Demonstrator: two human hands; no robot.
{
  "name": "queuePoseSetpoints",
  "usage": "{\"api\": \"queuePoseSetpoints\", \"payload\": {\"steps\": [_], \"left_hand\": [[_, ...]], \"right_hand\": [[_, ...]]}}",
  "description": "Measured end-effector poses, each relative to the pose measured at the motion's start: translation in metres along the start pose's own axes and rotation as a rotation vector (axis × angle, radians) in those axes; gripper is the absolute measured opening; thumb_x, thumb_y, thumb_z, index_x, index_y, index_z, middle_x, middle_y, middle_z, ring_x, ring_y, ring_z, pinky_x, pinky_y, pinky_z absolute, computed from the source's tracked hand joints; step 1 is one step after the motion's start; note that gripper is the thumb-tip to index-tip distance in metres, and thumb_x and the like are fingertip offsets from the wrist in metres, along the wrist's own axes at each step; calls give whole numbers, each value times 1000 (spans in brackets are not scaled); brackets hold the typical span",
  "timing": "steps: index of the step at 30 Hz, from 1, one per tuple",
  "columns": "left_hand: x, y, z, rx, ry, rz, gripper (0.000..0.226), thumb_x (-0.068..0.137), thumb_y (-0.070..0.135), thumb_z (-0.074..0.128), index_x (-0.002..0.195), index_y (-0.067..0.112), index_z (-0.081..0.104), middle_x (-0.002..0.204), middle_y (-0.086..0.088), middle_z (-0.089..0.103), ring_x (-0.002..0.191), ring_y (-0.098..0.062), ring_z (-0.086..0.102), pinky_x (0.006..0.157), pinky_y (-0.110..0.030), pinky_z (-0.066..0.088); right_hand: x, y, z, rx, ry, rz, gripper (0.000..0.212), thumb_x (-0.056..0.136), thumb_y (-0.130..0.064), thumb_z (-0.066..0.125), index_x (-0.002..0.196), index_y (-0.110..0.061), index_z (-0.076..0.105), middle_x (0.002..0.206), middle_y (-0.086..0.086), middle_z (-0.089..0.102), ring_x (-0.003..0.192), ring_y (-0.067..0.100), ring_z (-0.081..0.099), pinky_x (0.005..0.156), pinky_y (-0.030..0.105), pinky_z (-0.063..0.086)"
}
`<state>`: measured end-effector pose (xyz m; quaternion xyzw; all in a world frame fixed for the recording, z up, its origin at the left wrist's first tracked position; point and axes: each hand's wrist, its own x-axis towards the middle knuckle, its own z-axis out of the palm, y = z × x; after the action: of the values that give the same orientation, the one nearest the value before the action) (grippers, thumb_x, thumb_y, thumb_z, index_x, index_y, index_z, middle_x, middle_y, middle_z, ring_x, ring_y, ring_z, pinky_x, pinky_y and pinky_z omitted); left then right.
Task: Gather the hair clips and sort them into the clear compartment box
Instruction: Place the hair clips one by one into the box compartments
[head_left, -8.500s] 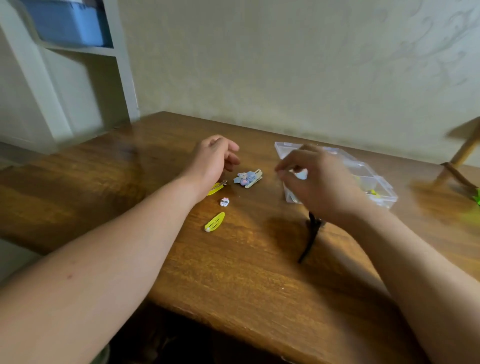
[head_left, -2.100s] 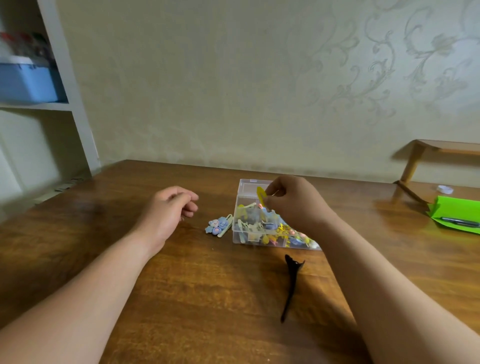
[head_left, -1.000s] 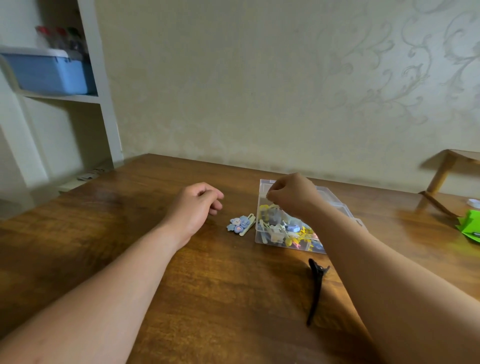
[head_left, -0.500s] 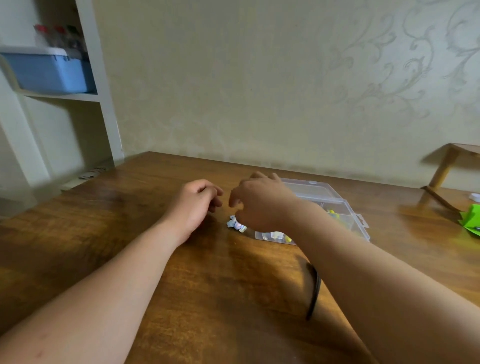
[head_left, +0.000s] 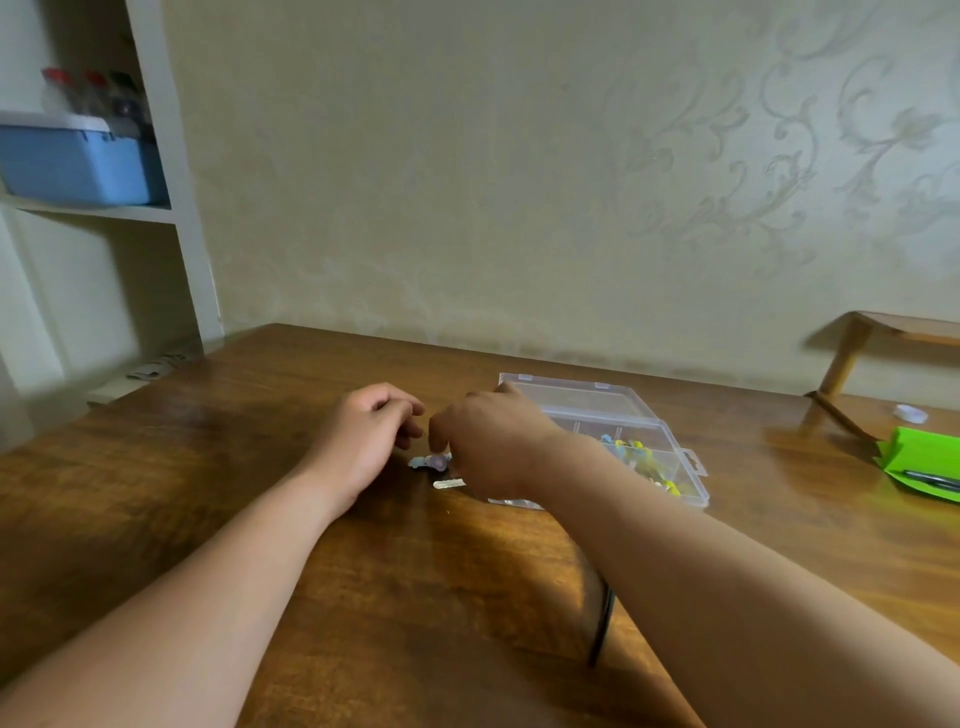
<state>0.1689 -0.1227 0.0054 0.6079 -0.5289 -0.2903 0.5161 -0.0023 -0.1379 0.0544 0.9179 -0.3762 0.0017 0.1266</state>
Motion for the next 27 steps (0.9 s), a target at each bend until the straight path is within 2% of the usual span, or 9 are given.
{"api": "queuePoseSetpoints", "payload": {"steps": [3,7,13,17,19,22,24,27], "left_hand": [[0,1,0,17,5,3,28,110,19,54,99,18,79,92,-10,78,87,-24,70,81,-39,55],[-3,3,0,39,3,0,29,111,23,53,101,20,79,93,-7,77,92,-25,71,85,-41,56],[-5,4,-1,57,0,-12,30,112,23,51,102,23,79,94,-4,78,93,-23,72,84,-37,58],[-6,5,-1,39,11,-17,27,110,24,55,98,24,80,89,-2,79,91,-24,74,86,-41,59],[-6,5,-1,45,9,-16,26,109,25,56,99,24,80,90,-1,78,91,-23,73,84,-39,58],[-8,6,-1,43,4,-16,25,110,26,56,100,23,79,93,-3,77,92,-22,72,79,-34,53],[-9,7,-2,39,3,-16,25,110,25,56,101,21,79,94,-4,77,91,-22,71,76,-32,51],[-9,7,-2,45,7,-8,26,111,24,54,102,21,79,94,-5,76,91,-21,71,76,-32,51]], "right_hand": [[-5,1,1,52,-1,9,20,105,-31,57,117,-28,73,111,-4,71,109,25,64,95,42,41],[-10,5,4,205,12,56,16,104,-31,62,113,-28,74,110,-5,73,109,23,65,102,43,44],[-15,15,8,424,52,101,17,99,-19,66,110,-29,75,105,-9,75,105,18,65,93,34,46],[-16,15,8,306,22,53,22,101,-26,64,119,-36,71,113,-12,73,117,16,59,99,37,40],[-16,11,8,178,-9,10,28,101,-32,63,128,-37,66,121,-13,70,123,16,53,106,42,39],[-11,5,8,53,0,-15,31,102,-34,62,134,-33,62,123,-8,69,124,21,55,107,46,39],[-8,2,9,53,12,-15,32,101,-28,63,133,-32,61,119,-7,70,122,22,57,106,47,38],[-8,1,8,192,-11,16,32,101,-28,62,133,-33,63,116,-10,70,122,21,56,105,47,38]]}}
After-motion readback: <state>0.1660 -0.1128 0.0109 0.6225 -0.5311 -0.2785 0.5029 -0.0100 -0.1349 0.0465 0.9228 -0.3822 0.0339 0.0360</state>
